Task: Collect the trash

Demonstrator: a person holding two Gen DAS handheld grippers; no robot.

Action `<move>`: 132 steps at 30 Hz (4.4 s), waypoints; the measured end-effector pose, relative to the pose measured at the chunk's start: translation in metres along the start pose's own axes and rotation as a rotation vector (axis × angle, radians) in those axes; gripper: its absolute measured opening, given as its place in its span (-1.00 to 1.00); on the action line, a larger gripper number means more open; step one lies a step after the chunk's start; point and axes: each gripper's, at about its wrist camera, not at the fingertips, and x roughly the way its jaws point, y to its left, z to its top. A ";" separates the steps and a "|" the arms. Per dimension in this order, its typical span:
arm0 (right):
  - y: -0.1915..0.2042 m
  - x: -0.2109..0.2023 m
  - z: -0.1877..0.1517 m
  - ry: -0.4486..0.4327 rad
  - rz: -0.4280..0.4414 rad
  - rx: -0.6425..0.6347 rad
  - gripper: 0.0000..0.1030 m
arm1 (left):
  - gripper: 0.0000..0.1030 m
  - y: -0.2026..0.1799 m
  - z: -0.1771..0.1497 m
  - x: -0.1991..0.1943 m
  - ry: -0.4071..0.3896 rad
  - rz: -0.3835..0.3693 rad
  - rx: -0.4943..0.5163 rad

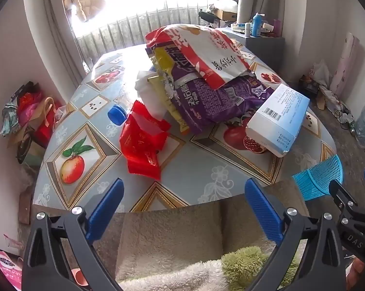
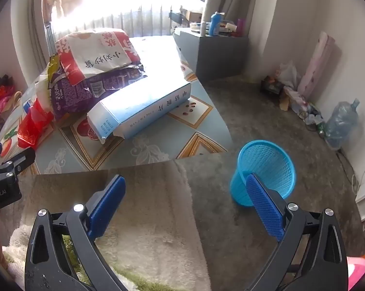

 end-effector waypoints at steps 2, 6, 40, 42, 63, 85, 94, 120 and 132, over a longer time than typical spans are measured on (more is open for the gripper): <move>0.001 0.001 0.000 0.002 -0.003 -0.003 0.85 | 0.90 0.001 0.001 0.001 0.003 0.013 -0.013; 0.000 0.003 0.001 0.003 0.001 0.009 0.85 | 0.90 0.000 0.004 -0.002 -0.027 0.028 -0.011; -0.007 -0.001 0.004 0.006 0.000 0.032 0.85 | 0.90 0.011 0.002 0.002 -0.020 0.034 -0.050; -0.006 -0.001 0.004 0.004 0.000 0.032 0.85 | 0.90 0.011 0.002 0.002 -0.020 0.035 -0.050; -0.006 -0.001 0.004 0.005 0.006 0.036 0.85 | 0.90 0.014 0.001 0.002 -0.017 0.041 -0.052; 0.000 0.005 0.014 0.015 0.034 0.064 0.85 | 0.90 0.025 0.003 0.010 -0.016 0.011 -0.090; 0.011 0.018 0.043 0.027 0.138 0.143 0.85 | 0.90 0.042 0.016 0.022 -0.048 -0.024 -0.108; 0.029 0.071 0.076 0.143 0.132 0.119 0.84 | 0.90 0.085 0.026 0.061 -0.057 -0.021 -0.141; 0.012 0.068 0.088 0.062 0.168 0.130 0.84 | 0.90 0.098 0.032 0.073 -0.119 -0.129 -0.152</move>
